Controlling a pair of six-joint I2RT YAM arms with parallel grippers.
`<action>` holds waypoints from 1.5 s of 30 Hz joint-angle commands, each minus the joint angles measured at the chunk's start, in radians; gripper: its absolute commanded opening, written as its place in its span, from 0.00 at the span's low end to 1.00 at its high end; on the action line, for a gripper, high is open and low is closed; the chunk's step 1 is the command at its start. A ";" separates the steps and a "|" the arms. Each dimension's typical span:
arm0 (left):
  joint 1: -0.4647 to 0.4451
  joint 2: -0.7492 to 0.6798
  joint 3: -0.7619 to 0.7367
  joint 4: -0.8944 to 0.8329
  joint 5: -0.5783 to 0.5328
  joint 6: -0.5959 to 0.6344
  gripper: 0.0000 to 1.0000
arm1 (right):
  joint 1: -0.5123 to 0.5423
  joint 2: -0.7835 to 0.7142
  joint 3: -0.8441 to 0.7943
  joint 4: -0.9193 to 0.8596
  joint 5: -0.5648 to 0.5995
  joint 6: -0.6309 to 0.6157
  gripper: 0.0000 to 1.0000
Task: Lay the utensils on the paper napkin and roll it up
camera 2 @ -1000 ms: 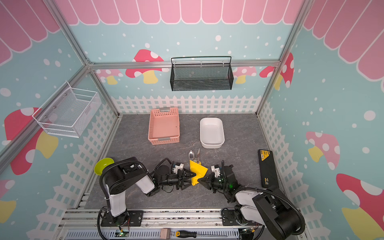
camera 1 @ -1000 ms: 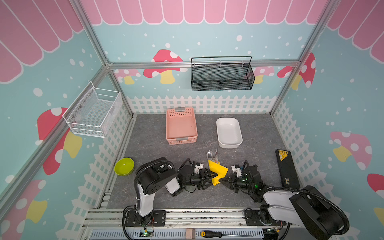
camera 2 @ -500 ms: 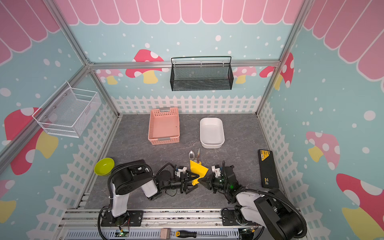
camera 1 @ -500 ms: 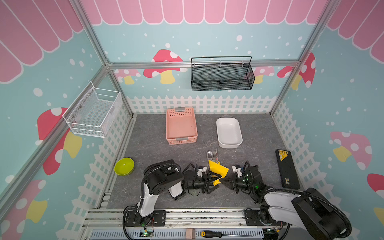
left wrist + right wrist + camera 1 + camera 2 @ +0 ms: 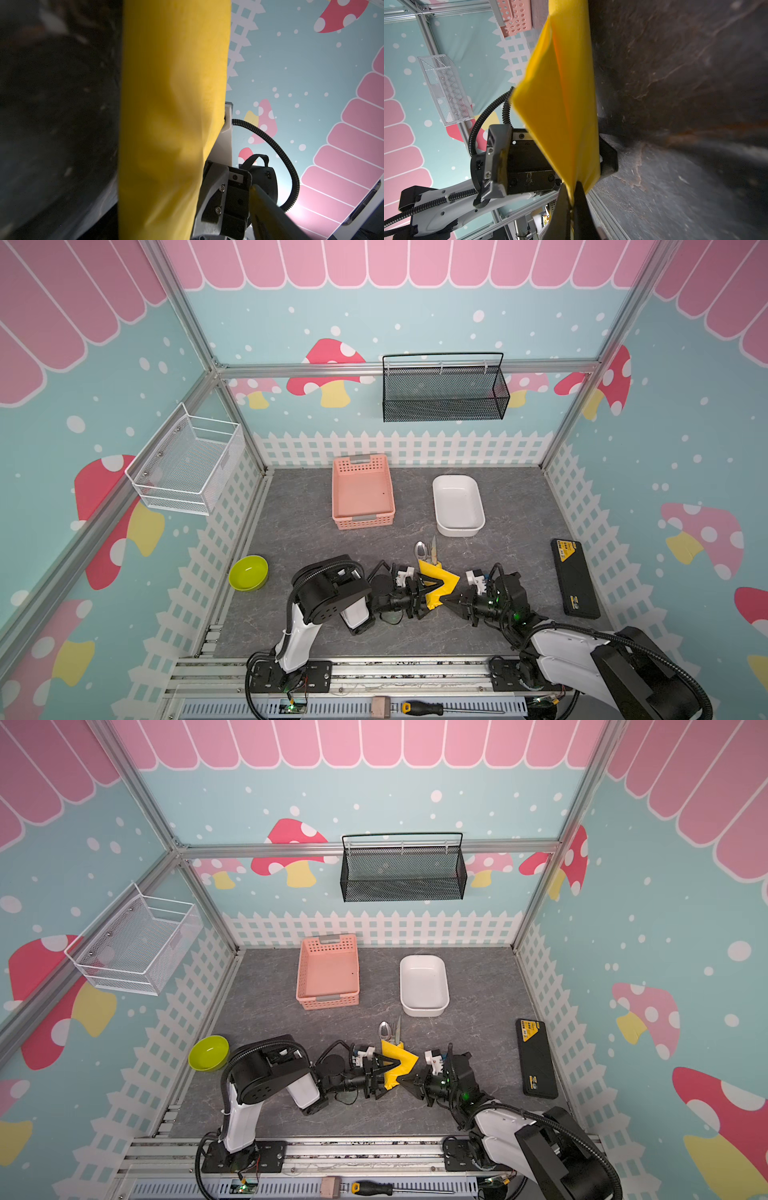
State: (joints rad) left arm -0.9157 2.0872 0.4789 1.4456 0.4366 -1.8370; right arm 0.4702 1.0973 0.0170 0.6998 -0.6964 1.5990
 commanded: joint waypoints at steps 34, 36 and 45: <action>0.173 0.260 0.130 -0.147 0.071 0.147 0.36 | -0.002 -0.114 -0.068 -0.092 0.015 0.030 0.00; 0.175 0.258 0.129 -0.145 0.071 0.148 0.30 | -0.002 -0.114 -0.071 -0.092 0.016 0.030 0.00; 0.189 0.250 0.114 -0.109 0.059 0.153 0.11 | -0.004 -0.108 -0.080 -0.092 0.018 0.023 0.00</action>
State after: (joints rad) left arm -0.7662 2.2272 0.6556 1.4391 0.5587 -1.6611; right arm 0.4690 0.9920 0.0086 0.6106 -0.6689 1.6062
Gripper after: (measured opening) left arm 0.128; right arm 0.046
